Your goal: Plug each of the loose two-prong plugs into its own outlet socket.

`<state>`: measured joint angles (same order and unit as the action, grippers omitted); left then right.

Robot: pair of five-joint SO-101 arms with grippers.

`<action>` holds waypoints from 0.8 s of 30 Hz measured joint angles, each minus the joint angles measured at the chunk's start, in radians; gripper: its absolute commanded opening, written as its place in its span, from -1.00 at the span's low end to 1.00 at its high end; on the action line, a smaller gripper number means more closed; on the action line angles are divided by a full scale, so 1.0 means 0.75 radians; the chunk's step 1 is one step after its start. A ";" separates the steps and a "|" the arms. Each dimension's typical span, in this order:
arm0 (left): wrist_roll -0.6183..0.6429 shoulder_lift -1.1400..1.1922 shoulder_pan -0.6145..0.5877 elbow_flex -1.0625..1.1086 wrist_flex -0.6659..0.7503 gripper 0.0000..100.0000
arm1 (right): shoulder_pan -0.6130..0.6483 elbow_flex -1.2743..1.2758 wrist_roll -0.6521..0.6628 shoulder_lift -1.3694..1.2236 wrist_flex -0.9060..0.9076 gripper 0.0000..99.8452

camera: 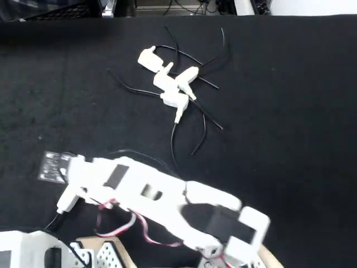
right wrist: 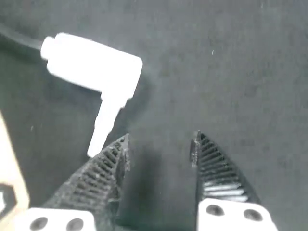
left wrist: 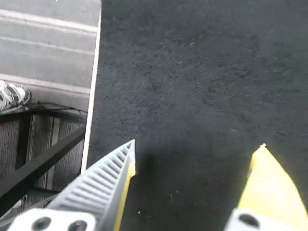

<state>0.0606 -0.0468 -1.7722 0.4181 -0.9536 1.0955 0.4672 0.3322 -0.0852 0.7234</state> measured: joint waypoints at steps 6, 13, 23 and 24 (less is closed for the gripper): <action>0.000 0.096 -0.002 0.000 0.080 -0.28 | 0.033 -0.462 -0.074 -0.333 0.231 -0.60; 0.000 0.098 -0.002 0.000 0.108 -0.28 | 0.135 -0.788 -0.094 -0.452 0.552 -0.60; 0.000 0.098 -0.002 0.000 0.108 -0.28 | 0.160 -0.890 -0.276 -0.468 0.829 -0.60; 0.000 0.098 -0.002 0.000 0.108 -0.28 | 0.160 -0.890 -0.305 -0.479 0.841 -0.60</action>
<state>0.0606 0.0269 -1.7737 0.4181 -0.8723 1.2152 -0.2002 0.1036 -0.4442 1.3541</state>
